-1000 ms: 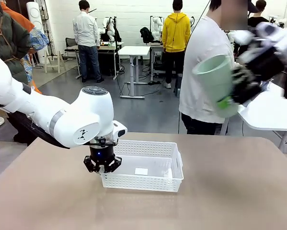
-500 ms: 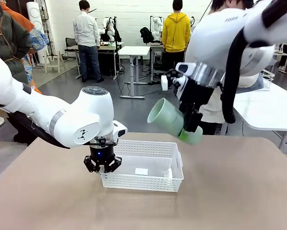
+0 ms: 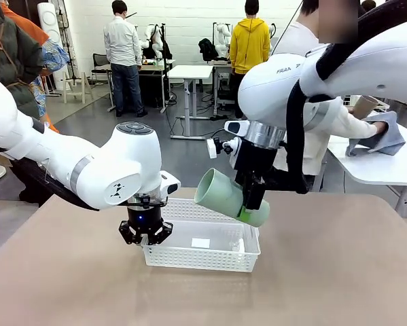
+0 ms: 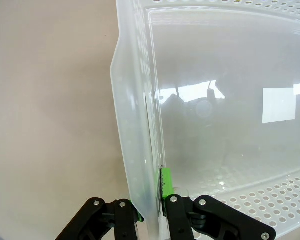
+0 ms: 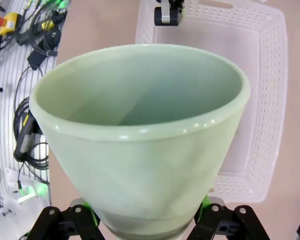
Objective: Clean and organize the cups into the basket.
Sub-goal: Pick up the Organizing basket and move it to the center of the table, then pick up the Reusable plastic cup from the right side of the table and place it inside the Organizing basket.
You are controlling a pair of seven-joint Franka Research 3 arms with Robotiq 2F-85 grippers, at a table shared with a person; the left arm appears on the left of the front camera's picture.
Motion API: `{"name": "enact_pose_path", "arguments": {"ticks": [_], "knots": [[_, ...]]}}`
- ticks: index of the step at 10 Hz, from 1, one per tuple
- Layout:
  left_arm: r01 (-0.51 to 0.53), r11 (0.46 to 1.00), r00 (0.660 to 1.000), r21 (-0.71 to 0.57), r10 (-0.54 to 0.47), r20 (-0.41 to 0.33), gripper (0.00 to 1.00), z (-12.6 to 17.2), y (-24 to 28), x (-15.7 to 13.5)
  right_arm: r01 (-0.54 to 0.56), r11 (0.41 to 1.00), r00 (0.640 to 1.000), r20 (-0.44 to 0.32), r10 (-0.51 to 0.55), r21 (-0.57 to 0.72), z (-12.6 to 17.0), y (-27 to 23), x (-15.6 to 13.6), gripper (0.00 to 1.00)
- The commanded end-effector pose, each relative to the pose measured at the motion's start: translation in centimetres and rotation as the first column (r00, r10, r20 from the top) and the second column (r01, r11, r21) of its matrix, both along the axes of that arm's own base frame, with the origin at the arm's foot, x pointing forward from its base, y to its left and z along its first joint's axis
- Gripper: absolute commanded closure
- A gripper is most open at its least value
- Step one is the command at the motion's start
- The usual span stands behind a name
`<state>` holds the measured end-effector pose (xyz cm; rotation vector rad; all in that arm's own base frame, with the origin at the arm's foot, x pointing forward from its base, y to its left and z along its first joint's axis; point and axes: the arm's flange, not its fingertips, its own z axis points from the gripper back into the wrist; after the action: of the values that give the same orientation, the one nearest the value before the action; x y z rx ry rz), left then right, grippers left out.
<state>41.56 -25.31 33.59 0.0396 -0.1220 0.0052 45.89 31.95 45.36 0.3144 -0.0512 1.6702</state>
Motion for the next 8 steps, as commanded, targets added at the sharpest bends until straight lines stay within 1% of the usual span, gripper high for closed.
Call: {"name": "enact_pose_path", "arguments": {"ticks": [1, 2, 8], "knots": [[0.000, 1.000, 1.000, 0.000, 0.000, 0.001, 1.00, 0.0, -0.2, 0.1, 0.012, 0.999, 0.999, 0.034, -0.013, 0.051, 1.3, -0.8, 0.6, 0.19], [0.000, 1.000, 1.000, 0.000, 0.000, 0.001, 1.00, 0.0, -0.2, 0.1, 0.000, 1.000, 1.000, 0.000, 0.000, 0.000, 0.0, 0.0, 0.0, 0.19], [0.000, 1.000, 1.000, 0.000, 0.000, 0.001, 1.00, 0.0, -0.2, 0.1, 0.001, 1.000, 1.000, 0.003, -0.001, 0.007, 0.1, 0.0, 0.2, 0.19]]}}
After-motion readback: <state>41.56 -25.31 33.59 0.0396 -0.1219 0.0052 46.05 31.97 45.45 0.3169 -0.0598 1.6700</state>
